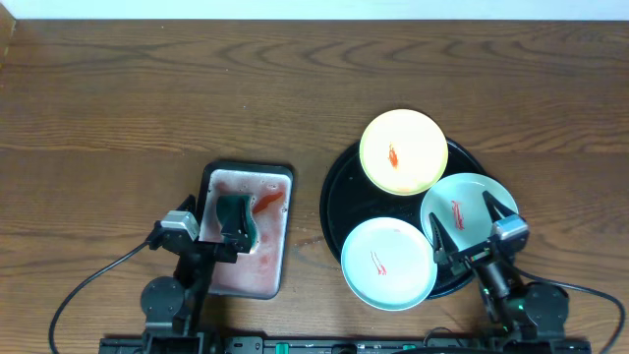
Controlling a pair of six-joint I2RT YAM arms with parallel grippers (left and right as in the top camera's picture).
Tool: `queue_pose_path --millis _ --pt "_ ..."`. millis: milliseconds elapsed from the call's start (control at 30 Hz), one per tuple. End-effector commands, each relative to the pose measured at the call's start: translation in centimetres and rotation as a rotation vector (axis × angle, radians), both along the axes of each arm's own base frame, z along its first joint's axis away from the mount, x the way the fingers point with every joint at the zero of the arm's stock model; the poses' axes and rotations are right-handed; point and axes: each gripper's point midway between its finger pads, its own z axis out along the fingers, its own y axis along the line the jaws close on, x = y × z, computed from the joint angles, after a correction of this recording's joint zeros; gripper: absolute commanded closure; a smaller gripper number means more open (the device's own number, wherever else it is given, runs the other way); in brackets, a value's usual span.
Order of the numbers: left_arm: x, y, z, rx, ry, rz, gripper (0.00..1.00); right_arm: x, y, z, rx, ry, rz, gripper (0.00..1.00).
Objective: Clean dirty plates on tray and stack at the side
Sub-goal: 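Move left gripper to the sponge and right gripper to the pale green plate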
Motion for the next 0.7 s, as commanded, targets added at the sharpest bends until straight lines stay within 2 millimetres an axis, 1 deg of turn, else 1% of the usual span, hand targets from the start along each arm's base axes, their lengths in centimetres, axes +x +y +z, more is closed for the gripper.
queue_pose_path --millis 0,33,100,167,233,367,433,500,533,633,667 --pt "-1.2 -0.6 6.4 -0.009 -0.076 -0.036 0.02 -1.1 0.1 6.2 0.039 -0.066 0.015 0.01" --pt "-1.3 -0.6 7.1 -0.006 -0.037 -0.036 0.02 -1.1 0.2 7.4 0.038 -0.05 0.019 0.01" --pt "-1.2 -0.6 7.7 0.002 0.059 -0.037 0.02 -0.8 0.3 8.8 0.035 0.006 0.026 0.01" --pt "-0.9 -0.6 7.9 0.02 0.2 -0.04 0.02 0.0 0.6 9.5 0.016 0.096 0.045 0.01" --pt "-0.6 -0.8 8.0 0.042 0.325 -0.053 0.02 1.3 1.2 9.7 -0.009 0.218 0.076 0.01" --pt "-0.1 -0.8 7.5 0.045 0.587 -0.058 0.02 3.3 1.8 8.9 -0.011 0.488 0.117 0.01" --pt "0.0 -0.8 6.9 0.049 0.711 -0.062 0.02 4.1 2.3 8.5 0.001 0.611 0.147 0.01" --pt "0.0 -0.8 6.1 0.082 0.806 -0.08 0.02 4.9 2.8 8.2 0.014 0.689 0.175 0.01" --pt "0.1 -0.8 5.0 0.087 0.879 -0.089 0.02 5.8 2.9 7.7 0.033 0.739 0.181 0.01" --pt "0.1 -1.5 3.4 0.061 0.969 -0.128 0.02 6.0 3.6 5.6 0.084 0.867 0.211 0.01" --pt "0.0 -1.7 2.9 0.054 1.001 -0.138 0.02 6.0 3.7 4.5 0.099 0.922 0.209 0.01"
